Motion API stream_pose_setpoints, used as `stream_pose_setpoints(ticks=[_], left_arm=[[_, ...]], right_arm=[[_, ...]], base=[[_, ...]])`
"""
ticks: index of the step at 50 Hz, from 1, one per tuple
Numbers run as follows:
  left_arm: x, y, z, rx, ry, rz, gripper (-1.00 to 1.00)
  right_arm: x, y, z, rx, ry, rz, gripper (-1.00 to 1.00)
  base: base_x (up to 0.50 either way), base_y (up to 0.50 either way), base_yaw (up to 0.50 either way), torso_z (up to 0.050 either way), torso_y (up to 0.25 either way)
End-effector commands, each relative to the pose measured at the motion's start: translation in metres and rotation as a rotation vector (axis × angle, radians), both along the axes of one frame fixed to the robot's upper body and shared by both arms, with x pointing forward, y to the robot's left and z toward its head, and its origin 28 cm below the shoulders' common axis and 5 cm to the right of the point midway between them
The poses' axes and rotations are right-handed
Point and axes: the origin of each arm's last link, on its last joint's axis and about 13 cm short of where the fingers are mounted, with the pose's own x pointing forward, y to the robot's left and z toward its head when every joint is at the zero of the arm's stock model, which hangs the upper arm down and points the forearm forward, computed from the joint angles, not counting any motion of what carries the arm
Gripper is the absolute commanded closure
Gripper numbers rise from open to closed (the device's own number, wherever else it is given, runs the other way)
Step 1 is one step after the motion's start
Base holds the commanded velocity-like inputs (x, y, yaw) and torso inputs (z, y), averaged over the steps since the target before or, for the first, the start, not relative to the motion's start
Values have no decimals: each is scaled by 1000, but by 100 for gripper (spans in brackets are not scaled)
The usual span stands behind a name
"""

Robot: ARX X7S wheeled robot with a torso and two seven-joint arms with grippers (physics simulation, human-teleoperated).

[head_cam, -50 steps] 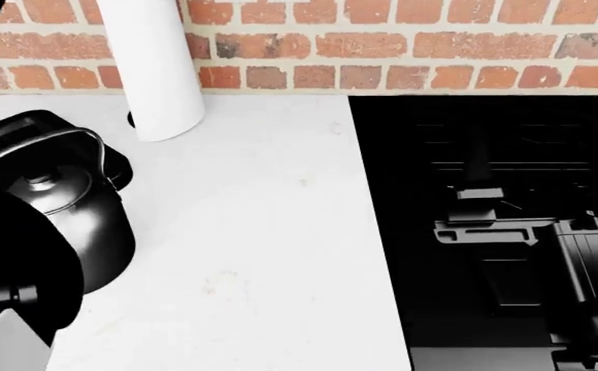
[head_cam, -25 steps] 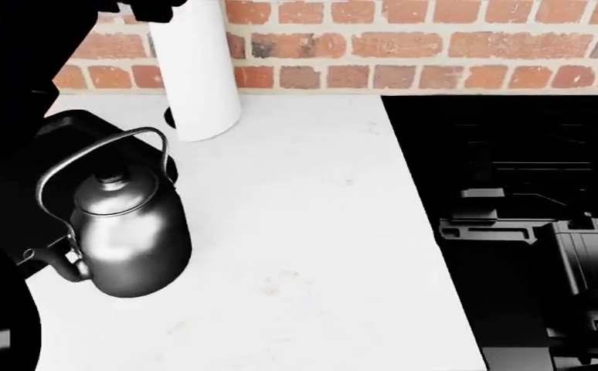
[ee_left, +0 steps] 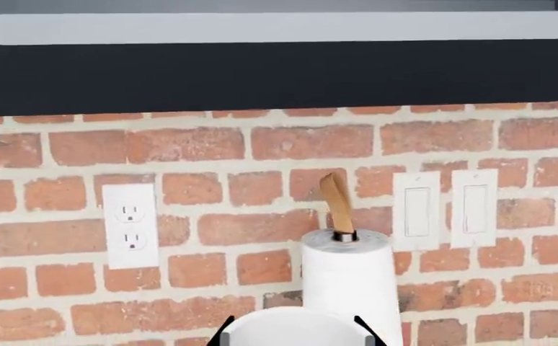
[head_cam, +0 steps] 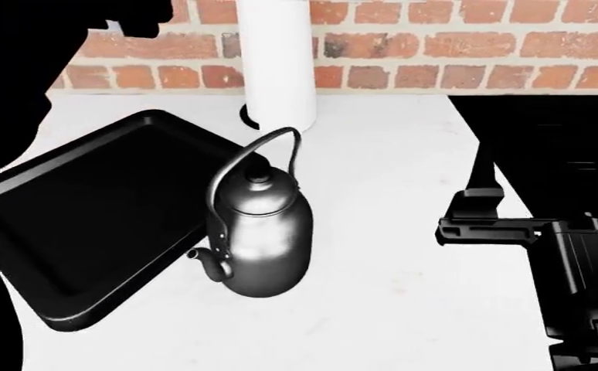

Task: Pick the kettle from the counter and place it on the tray. Then pick the mug from the cabinet and place it on the tray. Then close the cabinet doors.

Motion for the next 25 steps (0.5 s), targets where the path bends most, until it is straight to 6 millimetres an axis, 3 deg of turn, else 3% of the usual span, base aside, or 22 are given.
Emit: stream_pose_setpoints(ticks=[1, 22, 25], left_arm=[[1, 5, -2, -2, 3, 22, 100], [2, 10, -18, 2, 37, 19, 100], [3, 12, -22, 12, 44, 17, 100]], right_arm=[[1, 0, 0, -4, -4, -6, -100], [0, -1, 7, -28, -20, -19, -100], [-1, -3, 16, -37, -28, -27, -100]], base=[[0, 500, 0, 0, 0], [0, 500, 0, 0, 0], [0, 0, 0, 0, 0]])
